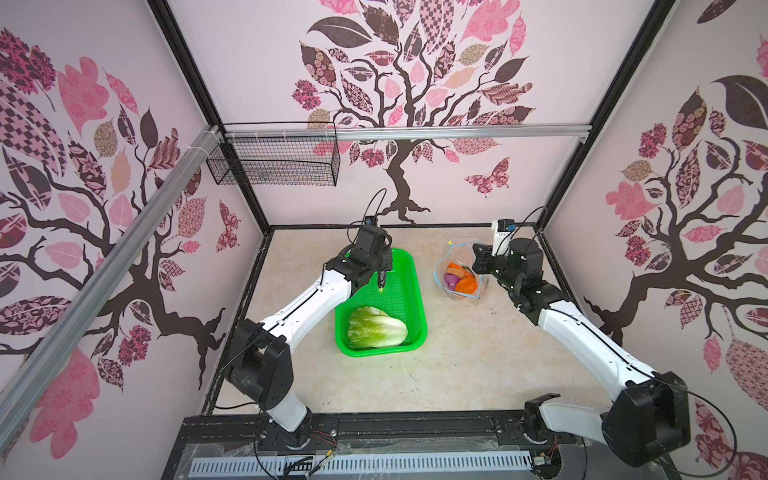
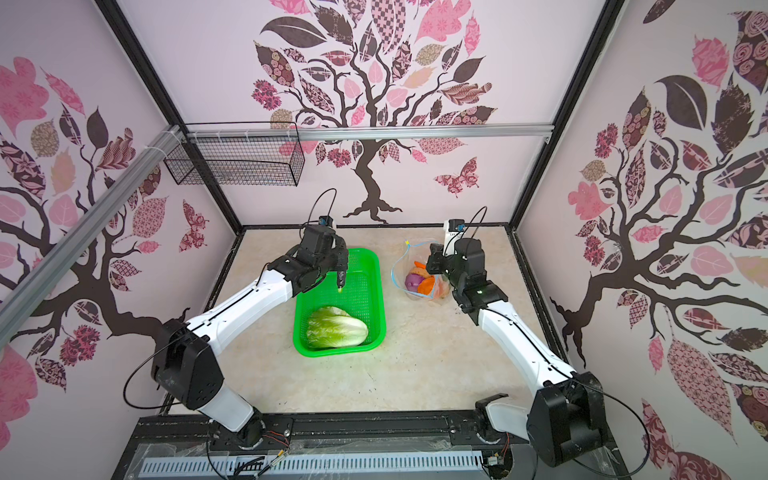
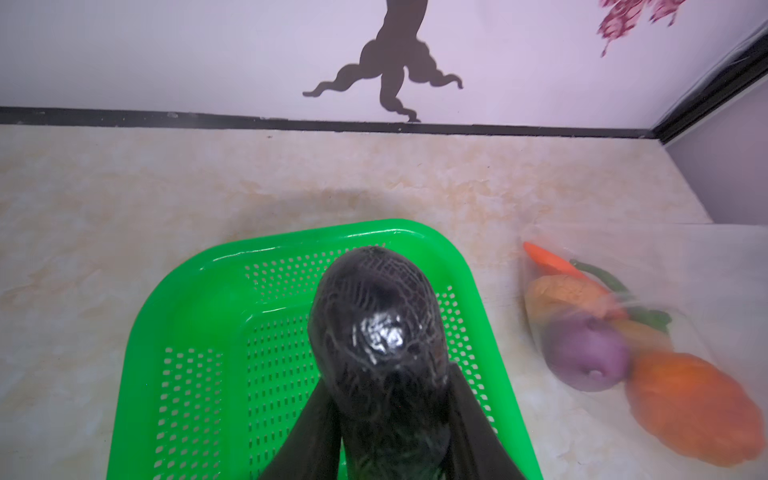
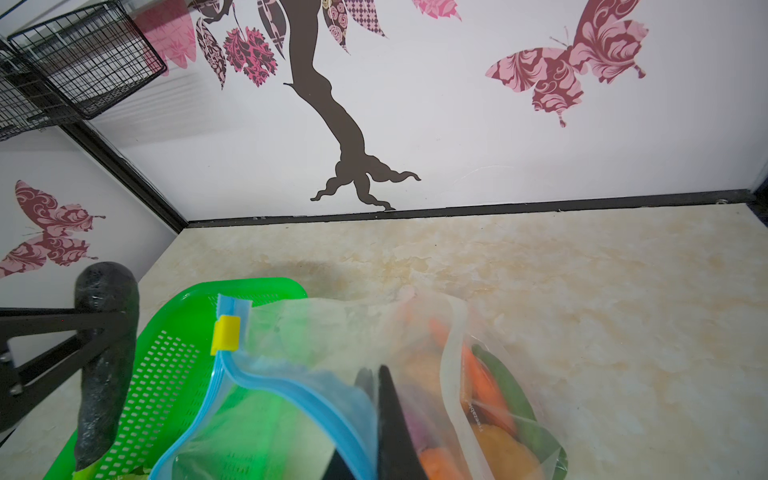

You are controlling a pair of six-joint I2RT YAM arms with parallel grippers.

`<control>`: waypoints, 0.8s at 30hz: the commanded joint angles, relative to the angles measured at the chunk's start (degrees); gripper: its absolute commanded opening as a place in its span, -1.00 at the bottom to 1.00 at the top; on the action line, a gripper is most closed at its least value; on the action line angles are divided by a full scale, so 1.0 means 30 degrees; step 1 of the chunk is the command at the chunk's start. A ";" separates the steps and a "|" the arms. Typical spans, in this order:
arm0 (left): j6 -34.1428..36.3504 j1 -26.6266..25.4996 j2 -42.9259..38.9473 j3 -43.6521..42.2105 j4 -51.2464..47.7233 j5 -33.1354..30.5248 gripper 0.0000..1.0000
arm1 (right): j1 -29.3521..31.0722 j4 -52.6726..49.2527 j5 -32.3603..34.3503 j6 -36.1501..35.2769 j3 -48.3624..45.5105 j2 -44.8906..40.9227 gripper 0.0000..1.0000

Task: Place the food in the zip-top bag and seal the zipper
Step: 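Carry the eggplant with the left gripper into the bag mouth held by the right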

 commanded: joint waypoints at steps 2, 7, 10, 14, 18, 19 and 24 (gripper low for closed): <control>0.0208 -0.0010 -0.1445 -0.1128 0.3126 0.2506 -1.00 | -0.0107 0.0482 -0.0112 0.0525 0.0195 -0.0633 -1.00; 0.1016 -0.1504 -0.2407 -0.1490 0.6601 0.3075 -1.00 | -0.0108 -0.0026 -0.0528 0.1441 0.0651 -0.0410 -1.00; 0.1994 -0.2819 -0.2416 -0.1558 0.8968 0.3310 -1.00 | -0.0108 -0.0435 -0.0675 0.1906 0.0989 -0.0188 -1.00; 0.1951 -0.3604 -0.1692 -0.1926 1.2952 0.4362 -1.00 | -0.0093 -0.0670 -0.1214 0.2503 0.1210 0.0033 -1.00; 0.2131 -0.4280 -0.0580 -0.2090 1.5982 0.4846 -1.00 | -0.0108 -0.0647 -0.1657 0.2965 0.1257 0.0066 -1.00; 0.2358 -0.4475 -0.0282 -0.2108 1.6543 0.4862 -1.00 | -0.0100 -0.0646 -0.1771 0.3031 0.1256 0.0107 -1.00; 0.3262 -0.5456 0.1136 -0.2444 1.8958 0.4949 -1.00 | -0.0108 -0.0770 -0.1944 0.3235 0.1394 0.0063 -1.00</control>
